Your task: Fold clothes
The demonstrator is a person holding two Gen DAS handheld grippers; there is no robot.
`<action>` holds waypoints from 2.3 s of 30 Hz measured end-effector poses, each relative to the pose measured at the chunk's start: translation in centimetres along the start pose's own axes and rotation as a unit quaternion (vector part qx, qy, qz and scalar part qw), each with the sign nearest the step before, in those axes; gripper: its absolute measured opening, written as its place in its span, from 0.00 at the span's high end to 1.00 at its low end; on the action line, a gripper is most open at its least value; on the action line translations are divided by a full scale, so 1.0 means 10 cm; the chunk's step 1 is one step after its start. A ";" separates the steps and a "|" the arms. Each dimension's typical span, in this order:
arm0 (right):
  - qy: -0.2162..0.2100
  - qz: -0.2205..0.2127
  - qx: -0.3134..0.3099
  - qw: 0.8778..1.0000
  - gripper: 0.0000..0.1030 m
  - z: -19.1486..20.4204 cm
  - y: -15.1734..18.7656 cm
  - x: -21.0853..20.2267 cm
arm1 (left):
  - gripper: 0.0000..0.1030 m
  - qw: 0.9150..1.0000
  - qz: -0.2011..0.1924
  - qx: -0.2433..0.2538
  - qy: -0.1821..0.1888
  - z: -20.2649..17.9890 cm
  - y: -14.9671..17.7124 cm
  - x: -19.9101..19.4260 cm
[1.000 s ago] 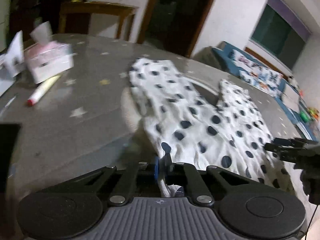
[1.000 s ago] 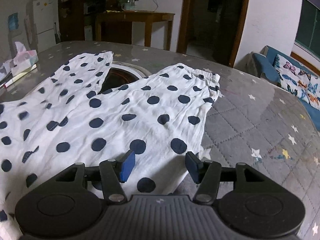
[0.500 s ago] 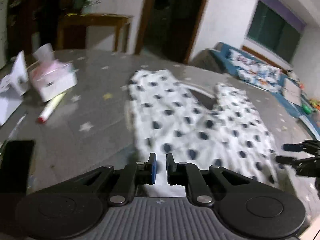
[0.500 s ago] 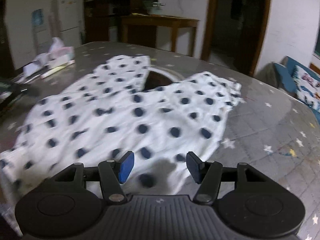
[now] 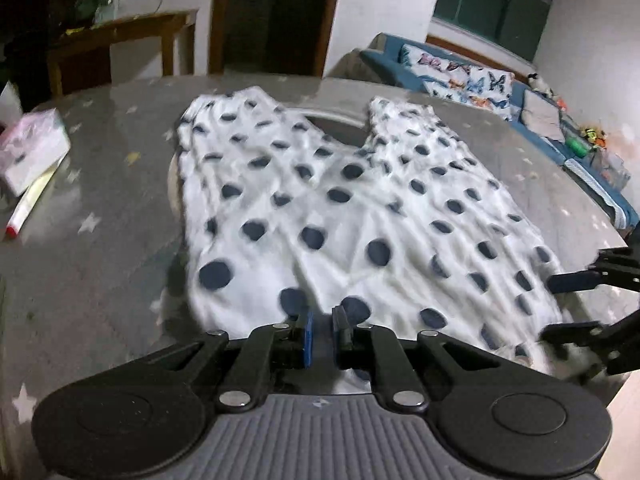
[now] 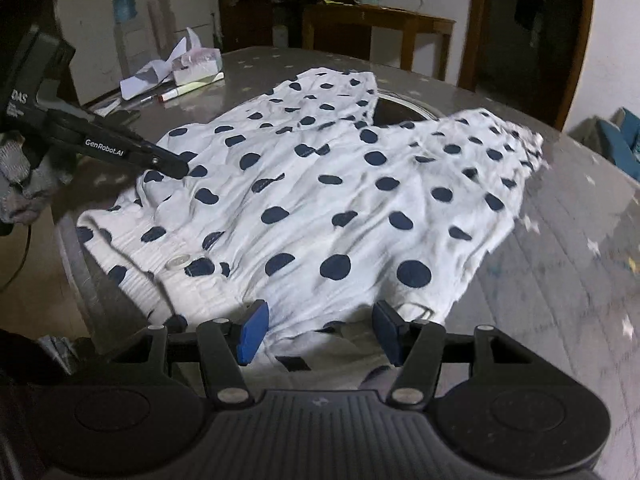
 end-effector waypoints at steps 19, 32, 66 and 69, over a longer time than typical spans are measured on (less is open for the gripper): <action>0.015 -0.010 0.039 0.999 0.43 -0.25 -0.16 0.13 | 0.89 1.000 0.007 0.016 0.004 -0.05 -0.04 0.00; 0.025 -0.006 0.040 0.999 0.44 -0.31 0.00 0.04 | 0.89 0.999 0.016 0.029 -0.004 -0.01 0.08 -0.08; 0.004 -0.019 -0.010 1.000 0.48 0.07 -0.10 -0.01 | 0.85 0.994 0.019 0.089 0.061 -0.67 0.12 -0.12; 0.000 -0.035 -0.011 0.999 0.48 0.10 -0.20 -0.04 | 0.85 0.992 0.012 0.100 0.078 -0.83 0.09 -0.11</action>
Point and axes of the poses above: each gripper's, at about its wrist camera, not at the fingertips, and x roughly the way its jaws point, z to its left, y to its underside, the point moved 10 cm from there along x, roughly the way its jaws point, and after that the axes turned 7 degrees about y, right-handed, at the moved point
